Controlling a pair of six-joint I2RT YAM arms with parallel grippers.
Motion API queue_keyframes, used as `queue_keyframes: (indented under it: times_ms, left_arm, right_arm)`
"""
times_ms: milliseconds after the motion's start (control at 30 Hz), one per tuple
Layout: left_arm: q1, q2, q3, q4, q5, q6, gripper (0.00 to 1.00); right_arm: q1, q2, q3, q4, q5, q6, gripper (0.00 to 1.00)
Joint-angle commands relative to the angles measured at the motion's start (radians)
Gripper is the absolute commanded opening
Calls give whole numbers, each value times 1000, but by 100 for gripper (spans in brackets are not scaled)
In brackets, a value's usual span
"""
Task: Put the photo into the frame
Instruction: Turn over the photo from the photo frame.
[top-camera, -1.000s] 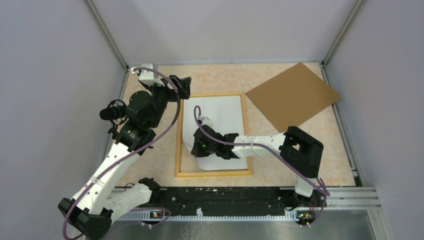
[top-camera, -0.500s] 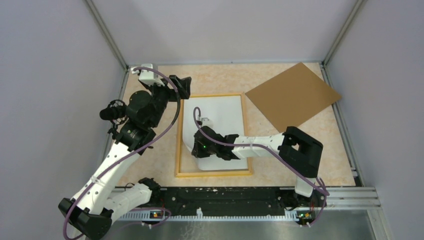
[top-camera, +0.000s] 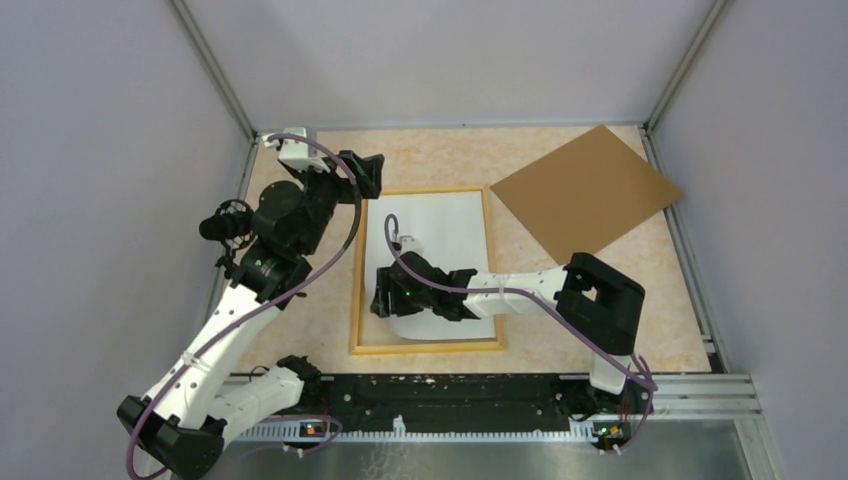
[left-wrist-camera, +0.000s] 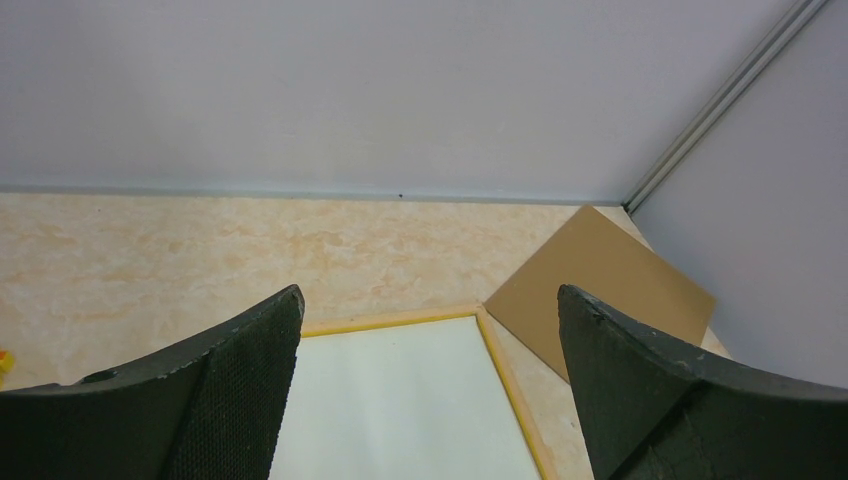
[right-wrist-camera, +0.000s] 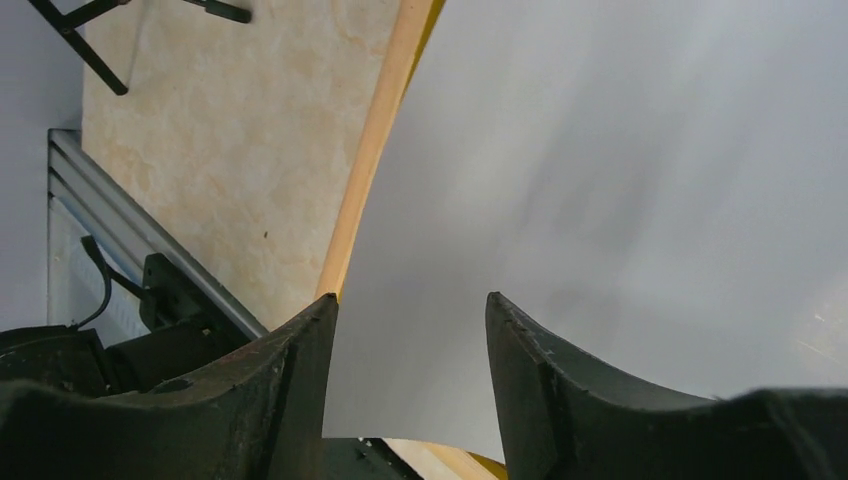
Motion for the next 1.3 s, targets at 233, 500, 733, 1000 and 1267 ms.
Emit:
queue_keyframes:
  times_ms: [233, 500, 733, 1000, 1267]
  left_arm:
    - [5, 3, 13, 45, 14, -16, 99]
    - [4, 17, 12, 50, 51, -33, 99]
    - [5, 49, 22, 42, 77, -36, 99]
    - [3, 209, 60, 48, 306, -54, 99]
    - [-199, 658, 360, -171, 371, 57, 99]
  right_arm:
    - [3, -152, -26, 91, -43, -66, 65]
    - [-141, -362, -231, -28, 66, -86, 73]
    - [-461, -639, -469, -194, 101, -130, 85]
    - [-1049, -824, -554, -256, -86, -259, 95]
    - [-1247, -674, -471, -286, -218, -247, 96]
